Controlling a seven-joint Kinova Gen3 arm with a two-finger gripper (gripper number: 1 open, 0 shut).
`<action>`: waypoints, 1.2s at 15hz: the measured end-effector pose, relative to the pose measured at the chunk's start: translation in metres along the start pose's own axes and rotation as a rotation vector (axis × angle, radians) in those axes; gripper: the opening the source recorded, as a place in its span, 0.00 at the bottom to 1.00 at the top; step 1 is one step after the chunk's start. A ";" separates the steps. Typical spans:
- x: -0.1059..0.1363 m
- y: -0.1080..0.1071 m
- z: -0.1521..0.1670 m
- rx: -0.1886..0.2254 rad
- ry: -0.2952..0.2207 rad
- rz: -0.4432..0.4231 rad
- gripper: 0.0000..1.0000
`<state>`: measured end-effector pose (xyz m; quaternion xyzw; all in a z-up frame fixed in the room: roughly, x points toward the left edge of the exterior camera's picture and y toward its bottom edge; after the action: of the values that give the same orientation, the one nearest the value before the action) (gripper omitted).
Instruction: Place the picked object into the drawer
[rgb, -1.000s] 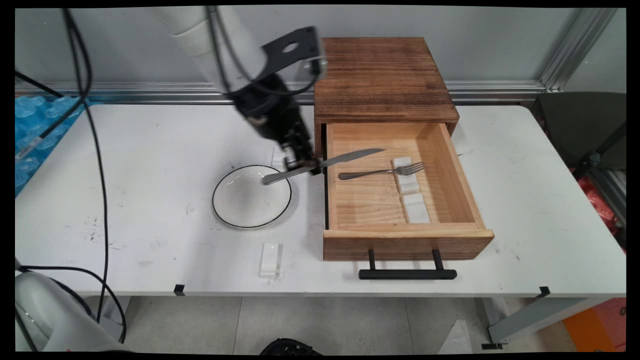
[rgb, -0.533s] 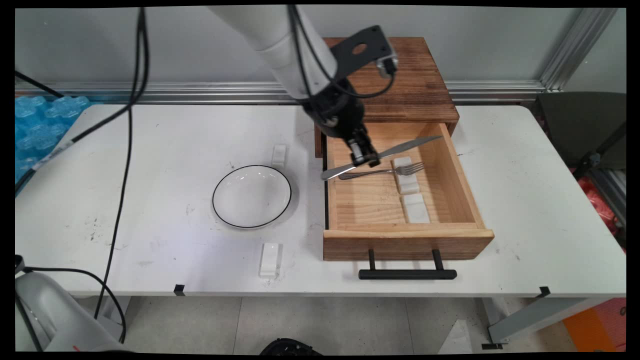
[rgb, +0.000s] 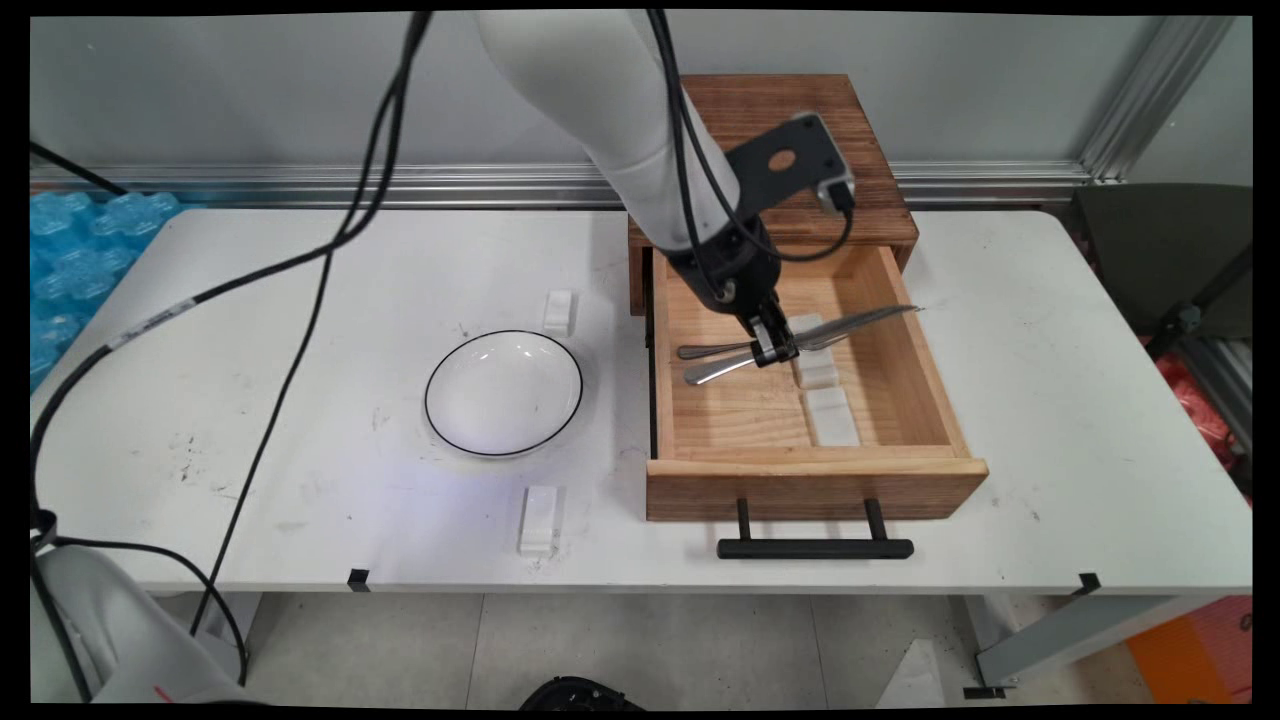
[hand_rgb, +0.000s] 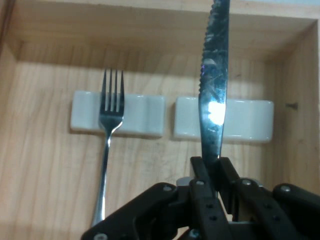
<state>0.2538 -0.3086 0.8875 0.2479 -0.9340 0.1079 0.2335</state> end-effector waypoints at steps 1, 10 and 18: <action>0.000 0.001 0.006 0.000 -0.002 0.001 0.00; -0.014 0.005 0.068 -0.011 -0.019 0.020 0.00; -0.021 0.005 0.091 -0.022 -0.022 0.026 0.00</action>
<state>0.2329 -0.3247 0.7978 0.2344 -0.9407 0.0979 0.2247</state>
